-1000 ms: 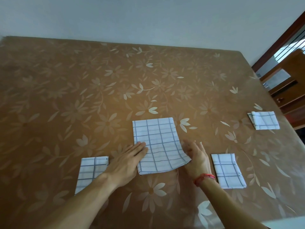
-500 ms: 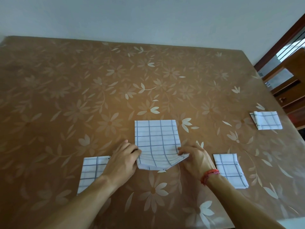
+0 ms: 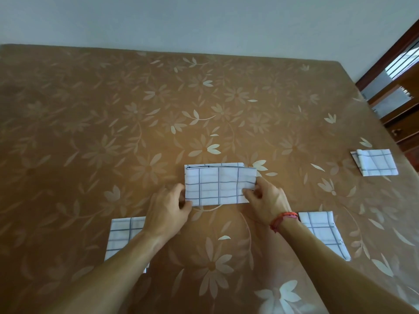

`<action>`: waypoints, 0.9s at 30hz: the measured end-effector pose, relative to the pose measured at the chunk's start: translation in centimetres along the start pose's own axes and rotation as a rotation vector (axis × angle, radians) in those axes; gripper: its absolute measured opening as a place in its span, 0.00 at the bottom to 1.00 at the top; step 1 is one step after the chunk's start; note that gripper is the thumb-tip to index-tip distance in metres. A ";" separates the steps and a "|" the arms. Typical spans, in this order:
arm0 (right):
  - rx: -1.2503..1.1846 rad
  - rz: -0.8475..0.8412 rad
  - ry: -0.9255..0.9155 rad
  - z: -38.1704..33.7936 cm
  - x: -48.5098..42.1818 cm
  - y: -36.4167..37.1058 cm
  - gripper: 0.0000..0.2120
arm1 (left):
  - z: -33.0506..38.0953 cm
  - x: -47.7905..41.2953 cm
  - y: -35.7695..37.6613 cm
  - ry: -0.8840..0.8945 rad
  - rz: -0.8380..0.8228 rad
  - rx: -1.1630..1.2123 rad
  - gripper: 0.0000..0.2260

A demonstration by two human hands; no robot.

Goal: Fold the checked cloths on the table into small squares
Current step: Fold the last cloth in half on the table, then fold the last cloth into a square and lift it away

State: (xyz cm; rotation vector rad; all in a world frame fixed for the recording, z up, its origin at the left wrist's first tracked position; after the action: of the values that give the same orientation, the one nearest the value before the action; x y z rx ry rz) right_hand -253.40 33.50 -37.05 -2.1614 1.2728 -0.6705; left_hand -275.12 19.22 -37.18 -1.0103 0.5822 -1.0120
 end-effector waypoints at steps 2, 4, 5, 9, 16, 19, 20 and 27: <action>0.002 -0.019 0.021 -0.2 -0.6 0.4 0.06 | 0.0 -0.3 -0.1 -0.012 -0.003 0.003 0.06; 0.030 -0.016 0.045 -0.2 -1.2 0.7 0.05 | -0.1 -0.6 -0.1 -0.027 0.006 0.008 0.08; 0.040 -0.012 0.055 -0.1 -1.5 0.9 0.05 | -0.1 -0.8 -0.2 -0.018 0.016 -0.007 0.09; 0.061 0.003 0.094 0.3 -2.3 1.2 0.08 | 0.2 -1.5 0.2 0.041 0.025 -0.134 0.15; 0.119 0.029 0.116 0.0 -2.6 1.0 0.15 | 0.4 -1.6 0.9 0.104 0.033 -0.307 0.16; 0.153 0.091 0.097 -0.6 -2.6 0.5 0.20 | 0.6 -1.4 0.1 0.164 0.099 -0.332 0.20; 0.161 0.114 0.060 -1.1 -2.6 0.5 0.20 | 0.8 -1.4 -0.1 0.193 0.100 -0.341 0.21; 0.315 0.040 -0.343 -6.7 -1.8 5.1 0.24 | 1.5 -2.0 1.6 0.401 -0.067 -0.532 0.27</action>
State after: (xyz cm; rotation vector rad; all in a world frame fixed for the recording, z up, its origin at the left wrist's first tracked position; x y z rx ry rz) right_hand -261.75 31.68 -35.85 -1.8874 0.9559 -0.4257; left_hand -274.11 21.91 -38.05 -1.3037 1.1987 -1.1568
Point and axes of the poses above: each hand's wrist, its own x-axis away from the middle knuckle, its own y-axis out of the palm, z = x × y, the point moved 10 cm from there along -x, towards the middle knuckle, and after that the axes turned 13 degrees about -x, right-handed, at the moved point
